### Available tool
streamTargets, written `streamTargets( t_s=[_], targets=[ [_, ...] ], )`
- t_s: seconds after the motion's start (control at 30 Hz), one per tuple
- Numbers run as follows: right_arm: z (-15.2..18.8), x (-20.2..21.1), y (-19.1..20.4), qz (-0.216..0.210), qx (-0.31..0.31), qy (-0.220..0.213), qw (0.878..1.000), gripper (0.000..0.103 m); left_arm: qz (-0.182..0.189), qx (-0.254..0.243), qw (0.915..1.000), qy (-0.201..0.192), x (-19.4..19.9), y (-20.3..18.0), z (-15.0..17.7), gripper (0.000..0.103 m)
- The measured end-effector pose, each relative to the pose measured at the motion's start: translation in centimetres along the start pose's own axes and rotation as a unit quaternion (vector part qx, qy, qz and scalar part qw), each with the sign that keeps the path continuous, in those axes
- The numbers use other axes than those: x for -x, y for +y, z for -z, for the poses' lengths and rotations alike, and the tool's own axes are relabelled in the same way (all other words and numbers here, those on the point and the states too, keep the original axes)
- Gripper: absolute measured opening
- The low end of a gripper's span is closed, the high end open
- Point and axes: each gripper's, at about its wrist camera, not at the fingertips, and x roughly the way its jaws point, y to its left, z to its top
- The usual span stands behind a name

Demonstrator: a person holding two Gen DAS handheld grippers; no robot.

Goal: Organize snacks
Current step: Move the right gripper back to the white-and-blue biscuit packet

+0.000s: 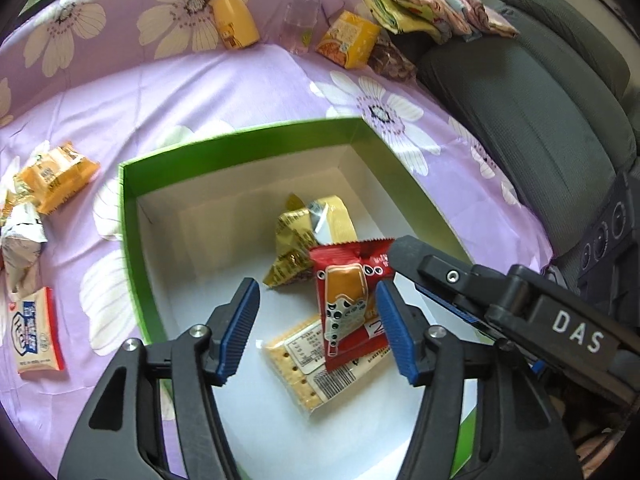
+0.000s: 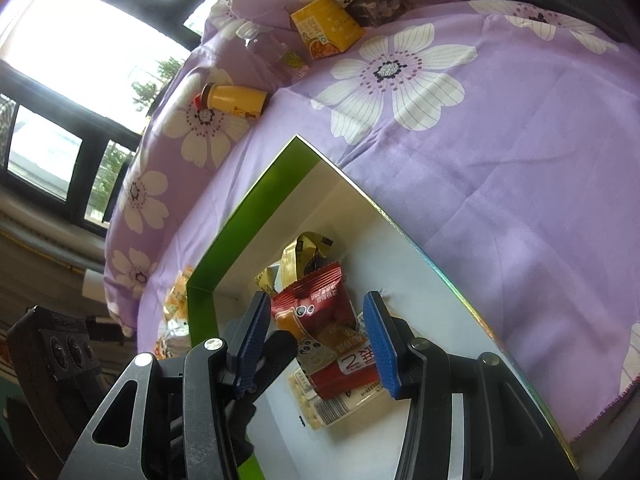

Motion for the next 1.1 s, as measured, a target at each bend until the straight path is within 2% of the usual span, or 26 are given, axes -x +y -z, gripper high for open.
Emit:
streamTargets(
  t_s=[0.07,0.17,0.27,0.33,0.47,0.67,0.77,1.0,1.1],
  targets=[
    [0.0,0.3,0.3,-0.008,0.004,-0.007,1.0,0.054,0.004,0.005,0.9999,-0.013,1.3,0.5,0.0,0.068],
    [0.3,1.0,1.1,-0.008,0.019,-0.019,1.0,0.056,0.014,0.006,0.9992,-0.037,3.6,1.4,0.1,0.076],
    [0.6,1.9,2.1,-0.007,0.032,-0.038,0.999,0.057,0.003,0.007,0.9981,-0.061,5.8,2.5,0.5,0.078],
    [0.8,2.4,2.7,-0.022,0.036,-0.044,0.998,0.058,-0.004,0.015,0.9972,-0.074,7.2,3.5,0.9,0.08],
    [1.6,3.4,4.8,-0.033,0.062,-0.068,0.995,0.07,0.0,0.035,0.9952,-0.092,9.7,6.0,1.3,0.083],
    [3.2,3.4,8.9,-0.045,0.103,-0.073,0.991,0.073,-0.027,0.048,0.9911,-0.121,13.5,9.7,2.5,0.087],
    [4.3,2.9,10.9,-0.056,0.123,-0.076,0.988,0.076,-0.041,0.052,0.9892,-0.131,14.8,12.4,3.6,0.089],
    [7.1,0.9,15.0,-0.073,0.175,-0.079,0.979,0.076,-0.106,0.112,0.9788,-0.135,15.8,21.6,6.1,0.089],
    [8.2,-0.8,16.3,-0.072,0.19,-0.062,0.977,0.076,-0.091,0.161,0.9739,-0.132,15.2,24.9,7.2,0.089]
  ],
)
